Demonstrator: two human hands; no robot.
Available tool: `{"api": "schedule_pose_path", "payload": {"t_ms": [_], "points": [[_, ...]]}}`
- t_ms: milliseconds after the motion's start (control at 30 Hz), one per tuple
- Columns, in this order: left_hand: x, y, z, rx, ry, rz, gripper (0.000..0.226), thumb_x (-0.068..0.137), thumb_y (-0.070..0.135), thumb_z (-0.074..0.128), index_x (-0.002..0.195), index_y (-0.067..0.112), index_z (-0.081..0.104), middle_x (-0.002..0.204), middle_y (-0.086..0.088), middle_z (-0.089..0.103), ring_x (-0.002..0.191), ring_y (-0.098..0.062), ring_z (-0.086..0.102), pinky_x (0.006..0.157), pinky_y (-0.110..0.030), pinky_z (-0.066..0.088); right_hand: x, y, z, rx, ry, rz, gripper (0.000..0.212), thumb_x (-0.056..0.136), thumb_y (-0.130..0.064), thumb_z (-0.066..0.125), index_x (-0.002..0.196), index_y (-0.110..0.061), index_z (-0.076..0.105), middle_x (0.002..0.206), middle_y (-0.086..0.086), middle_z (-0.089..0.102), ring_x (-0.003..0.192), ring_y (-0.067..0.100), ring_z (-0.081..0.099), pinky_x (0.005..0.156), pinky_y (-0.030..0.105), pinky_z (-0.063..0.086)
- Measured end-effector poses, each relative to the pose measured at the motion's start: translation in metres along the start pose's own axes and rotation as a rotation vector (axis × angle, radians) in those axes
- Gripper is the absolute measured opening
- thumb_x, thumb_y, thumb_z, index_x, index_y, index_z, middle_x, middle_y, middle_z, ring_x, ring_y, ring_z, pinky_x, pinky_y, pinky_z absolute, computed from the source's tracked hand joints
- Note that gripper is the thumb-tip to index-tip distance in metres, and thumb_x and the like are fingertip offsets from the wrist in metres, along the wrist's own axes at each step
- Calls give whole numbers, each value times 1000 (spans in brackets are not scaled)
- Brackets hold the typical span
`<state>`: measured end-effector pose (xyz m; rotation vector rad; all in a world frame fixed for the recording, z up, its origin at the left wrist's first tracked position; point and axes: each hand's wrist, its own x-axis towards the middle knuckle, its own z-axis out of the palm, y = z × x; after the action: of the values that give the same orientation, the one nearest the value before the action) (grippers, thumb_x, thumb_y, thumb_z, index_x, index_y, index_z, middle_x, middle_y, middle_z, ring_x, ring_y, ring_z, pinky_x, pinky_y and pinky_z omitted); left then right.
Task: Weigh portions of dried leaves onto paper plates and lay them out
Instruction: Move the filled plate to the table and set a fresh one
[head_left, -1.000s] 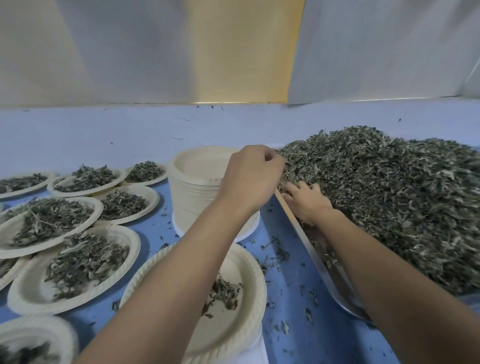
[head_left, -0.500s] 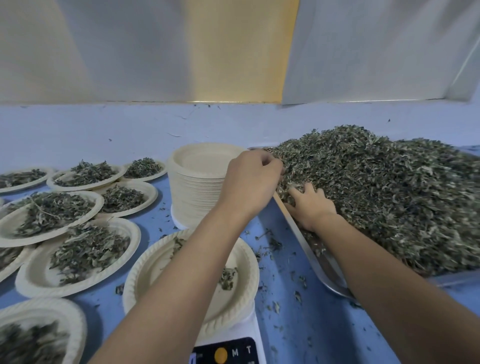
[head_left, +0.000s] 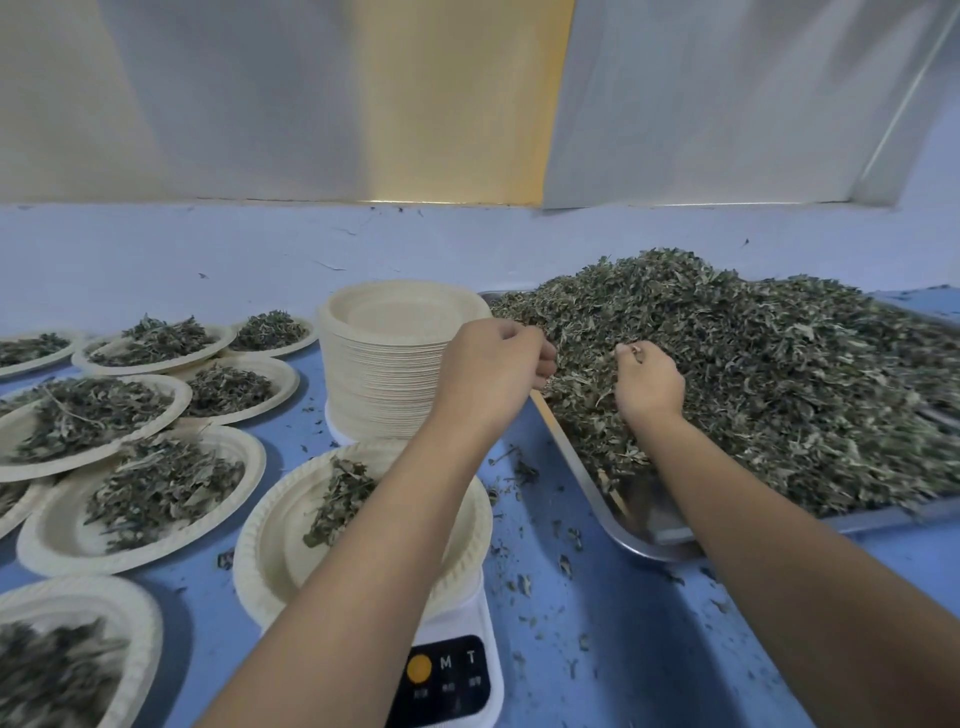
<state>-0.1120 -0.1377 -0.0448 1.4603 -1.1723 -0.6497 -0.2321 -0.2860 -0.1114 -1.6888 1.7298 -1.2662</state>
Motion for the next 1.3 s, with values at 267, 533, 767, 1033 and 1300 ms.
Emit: {"api": "schedule_pose_path", "payload": {"t_ms": [267,533,767,1033,1300], "points": [[-9,-2,1,-408,89,-237,22,96,11,41,90,5,62,85,-7,64,79,-18,57,67,-26,47,-28,-55,-28,900,-79,291,19,101,-26,41,88,-22,55,99,2,61,91,19,59,69,31,50],[-24,-2,-26,-809,246,-281,35,98,37,40,94,8,60,85,-5,65,80,-21,58,67,-31,51,-108,-132,-25,1120,-404,198,23,100,-22,40,102,-13,61,78,4,59,49,14,50,42,21,39],[-37,-4,-66,-1185,224,-366,50,90,58,41,103,13,61,93,-4,67,87,-23,64,85,-34,47,-168,-149,11,963,-358,-69,21,99,-28,48,84,-23,63,78,-13,66,70,-2,63,61,14,50],[-39,-25,-83,-1129,450,-307,37,85,57,54,73,22,59,65,7,62,68,-12,63,63,-25,49,-198,-142,40,752,-440,-271,21,95,-20,54,75,-25,59,76,-11,66,78,7,61,77,26,48],[-38,-40,-72,-898,459,-188,27,94,34,53,75,15,56,64,3,56,59,-8,58,60,-22,44,-201,-135,42,720,-512,-258,14,97,-20,50,87,-24,59,97,4,68,97,18,64,90,39,50]]}}
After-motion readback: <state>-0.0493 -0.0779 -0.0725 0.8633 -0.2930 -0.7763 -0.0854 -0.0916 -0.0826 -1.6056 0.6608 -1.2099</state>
